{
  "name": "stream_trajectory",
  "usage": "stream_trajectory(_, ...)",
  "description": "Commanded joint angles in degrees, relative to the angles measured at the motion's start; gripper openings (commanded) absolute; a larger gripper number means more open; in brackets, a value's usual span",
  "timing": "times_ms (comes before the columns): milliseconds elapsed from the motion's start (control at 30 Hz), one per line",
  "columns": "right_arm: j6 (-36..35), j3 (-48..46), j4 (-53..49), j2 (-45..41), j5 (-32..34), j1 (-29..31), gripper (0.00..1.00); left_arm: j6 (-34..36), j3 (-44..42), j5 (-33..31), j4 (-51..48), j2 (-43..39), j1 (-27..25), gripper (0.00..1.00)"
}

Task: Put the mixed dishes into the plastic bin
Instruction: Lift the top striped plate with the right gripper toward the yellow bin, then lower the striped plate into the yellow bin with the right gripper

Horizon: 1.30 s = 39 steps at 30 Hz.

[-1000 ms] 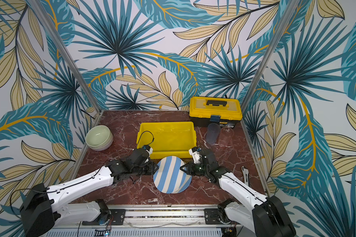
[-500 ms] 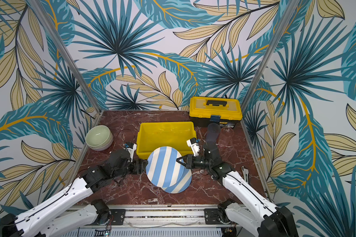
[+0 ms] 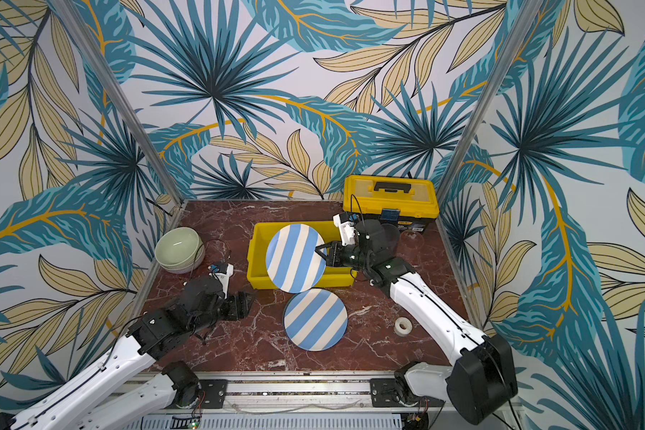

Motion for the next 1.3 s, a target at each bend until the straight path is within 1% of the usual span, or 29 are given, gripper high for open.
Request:
stream_trajectory(0,-0.67,4.37,0.63,2.42,5.88,0.21,0.00,-0.08,-0.63,-0.74,-0.55,-1.67,0.23,0.74)
stream_trajectory(133,-0.52,7.15,1.29,5.84,10.71,0.18,0.00,0.28,-1.07,-0.92,-0.57,-2.31,0.21,0.75)
stream_trajectory(200,0.02,8.07,2.44,7.58,11.46,0.24,0.00,0.37,-0.92,-1.19,-0.56,-2.30,0.25,0.76)
stream_trajectory(300,0.65,9.47,3.56,10.59,12.43,0.65,0.00,0.20,-0.81,-1.83,-0.57,-2.69,0.21,0.80)
stream_trajectory(400,1.49,10.44,5.19,13.62,12.99,0.93,0.00,0.37,-0.81,-2.36,-0.57,-3.42,0.22,0.81)
stream_trajectory(567,3.48,11.71,8.54,18.67,12.70,1.37,0.00,1.26,-0.55,-2.50,-1.24,-4.40,0.27,0.82)
stream_trajectory(633,4.11,12.21,9.69,20.66,12.66,1.65,0.00,1.30,-0.22,-3.28,-2.25,-4.66,0.21,0.85)
stream_trajectory(733,4.61,13.34,10.77,23.73,11.85,2.06,0.00,1.08,0.09,-4.71,-3.54,-5.38,0.21,0.89)
stream_trajectory(900,5.54,15.74,11.41,28.37,9.47,2.83,0.00,0.74,0.07,-5.25,-4.26,-6.68,0.21,0.90)
stream_trajectory(1200,8.38,13.56,15.61,31.30,8.76,3.46,0.00,1.58,1.68,-7.54,-6.02,-7.14,0.21,0.91)
stream_trajectory(1233,8.74,13.14,16.40,31.68,8.33,3.40,0.00,1.73,1.82,-7.83,-6.02,-7.14,0.23,0.92)
stream_trajectory(1267,9.11,12.77,17.07,31.95,7.89,3.54,0.00,1.83,1.98,-8.08,-6.01,-7.04,0.21,0.95)
